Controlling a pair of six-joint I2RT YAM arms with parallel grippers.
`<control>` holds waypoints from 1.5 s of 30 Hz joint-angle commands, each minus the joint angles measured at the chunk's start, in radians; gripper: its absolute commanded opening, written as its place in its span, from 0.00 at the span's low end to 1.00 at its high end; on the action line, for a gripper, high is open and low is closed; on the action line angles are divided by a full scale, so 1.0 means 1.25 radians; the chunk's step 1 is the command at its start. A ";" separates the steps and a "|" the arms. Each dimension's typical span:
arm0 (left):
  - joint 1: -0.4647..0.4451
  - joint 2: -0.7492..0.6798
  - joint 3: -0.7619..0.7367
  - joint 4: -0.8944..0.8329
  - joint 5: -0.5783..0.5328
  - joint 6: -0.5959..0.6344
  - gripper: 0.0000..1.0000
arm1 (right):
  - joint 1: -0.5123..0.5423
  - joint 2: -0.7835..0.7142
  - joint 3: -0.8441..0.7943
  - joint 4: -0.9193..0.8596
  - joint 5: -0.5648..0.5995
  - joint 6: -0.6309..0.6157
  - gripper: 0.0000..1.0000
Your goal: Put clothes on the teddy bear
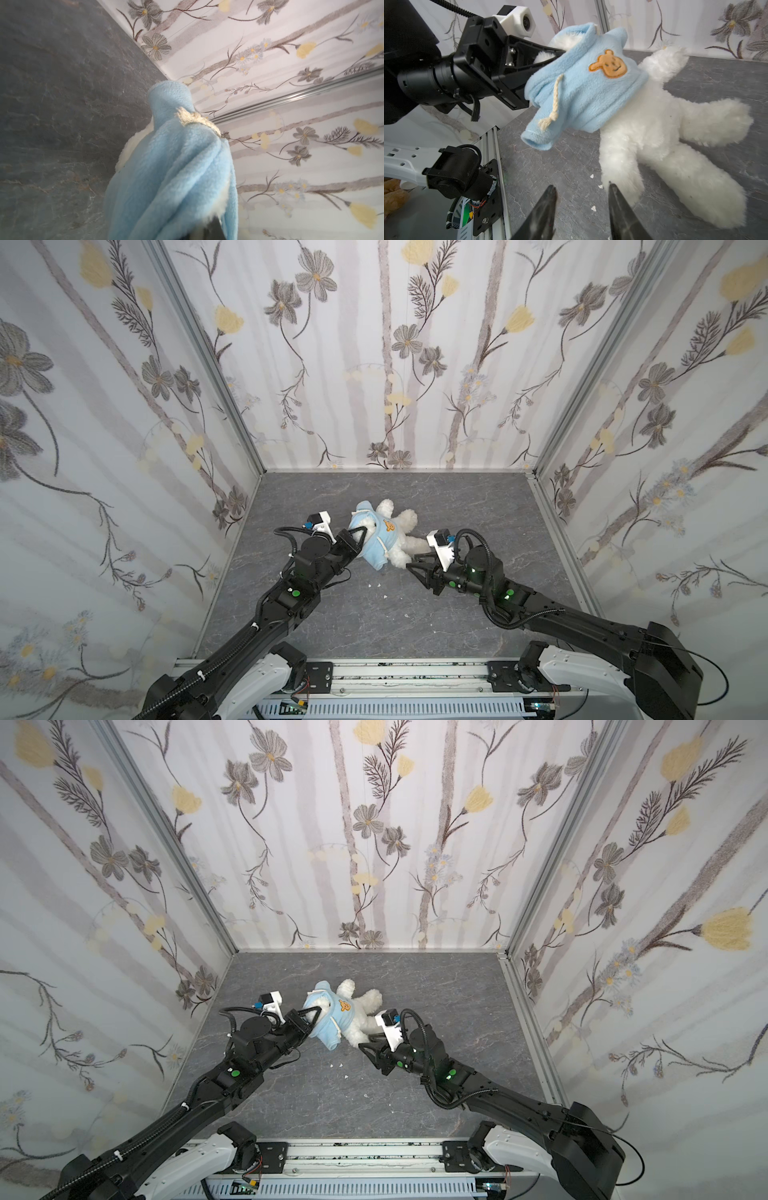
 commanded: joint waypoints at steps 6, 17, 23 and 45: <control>0.010 0.022 -0.005 0.051 0.045 -0.334 0.00 | 0.093 0.129 -0.014 0.275 0.140 0.021 0.39; 0.009 0.028 -0.021 0.101 0.070 -0.408 0.00 | 0.101 0.290 0.003 0.423 0.269 0.075 0.36; 0.007 0.035 -0.026 0.120 0.084 -0.415 0.00 | 0.099 0.333 0.014 0.487 0.255 0.068 0.38; 0.028 0.047 -0.019 0.139 0.102 -0.420 0.00 | 0.082 0.321 -0.019 0.271 0.537 0.216 0.00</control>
